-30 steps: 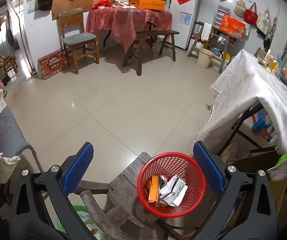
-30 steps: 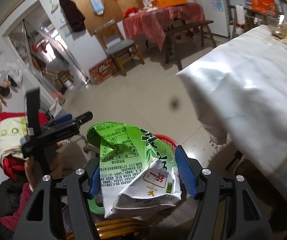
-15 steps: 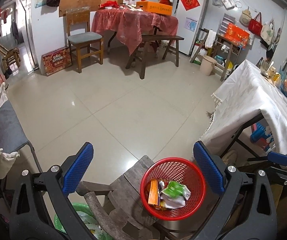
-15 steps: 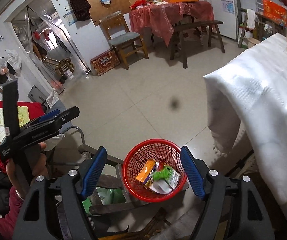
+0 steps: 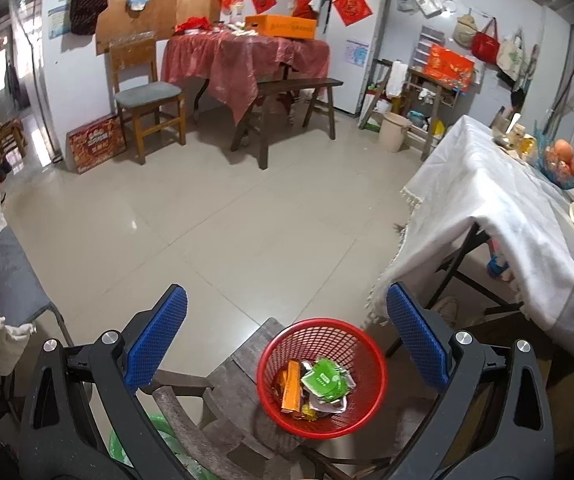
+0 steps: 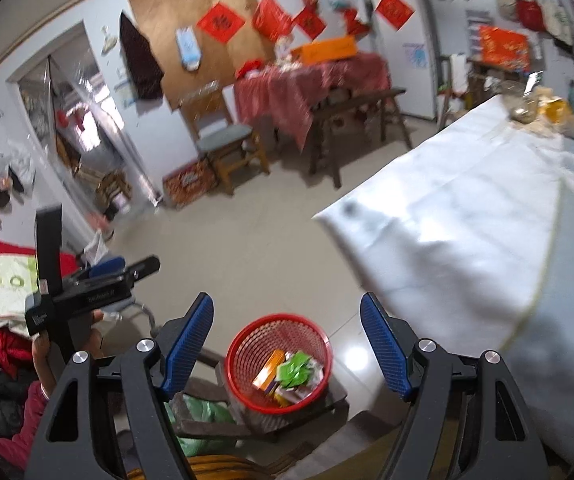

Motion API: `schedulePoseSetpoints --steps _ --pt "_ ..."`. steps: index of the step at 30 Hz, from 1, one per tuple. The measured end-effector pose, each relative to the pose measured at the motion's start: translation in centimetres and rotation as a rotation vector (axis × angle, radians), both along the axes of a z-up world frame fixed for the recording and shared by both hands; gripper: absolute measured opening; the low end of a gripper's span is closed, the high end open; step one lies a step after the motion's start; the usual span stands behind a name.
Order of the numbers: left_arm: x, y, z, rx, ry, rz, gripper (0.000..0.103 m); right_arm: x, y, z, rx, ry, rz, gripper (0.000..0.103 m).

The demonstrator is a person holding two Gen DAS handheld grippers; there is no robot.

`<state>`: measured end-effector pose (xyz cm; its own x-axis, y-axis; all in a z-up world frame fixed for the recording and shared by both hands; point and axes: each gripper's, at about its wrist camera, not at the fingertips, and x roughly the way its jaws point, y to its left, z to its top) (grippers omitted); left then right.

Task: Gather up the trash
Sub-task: 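Move both tools back over the table toward the cup and fruit cup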

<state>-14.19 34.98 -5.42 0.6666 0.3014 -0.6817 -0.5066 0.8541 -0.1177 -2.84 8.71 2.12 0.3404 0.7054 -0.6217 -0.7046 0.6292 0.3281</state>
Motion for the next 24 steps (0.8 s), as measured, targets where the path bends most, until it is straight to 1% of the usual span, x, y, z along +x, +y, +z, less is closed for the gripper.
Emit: schedulePoseSetpoints --steps 7,13,16,20,24 --pt "1.0 -3.3 1.9 0.027 -0.017 -0.059 0.096 0.3 -7.4 2.4 0.070 -0.080 -0.146 0.079" --pt "2.6 -7.0 2.8 0.041 -0.013 -0.134 0.096 1.1 -14.5 3.3 0.120 -0.117 -0.292 0.082" --pt "3.7 -9.4 2.8 0.059 0.001 -0.178 0.096 2.0 -18.0 3.2 0.142 -0.126 -0.372 0.085" --pt "5.5 -12.5 2.4 0.072 0.020 -0.236 0.096 3.4 -22.1 2.5 0.159 -0.106 -0.470 0.085" --pt "8.6 -15.3 2.2 0.021 0.027 -0.307 0.096 5.0 -25.7 1.5 0.167 -0.086 -0.543 0.085"
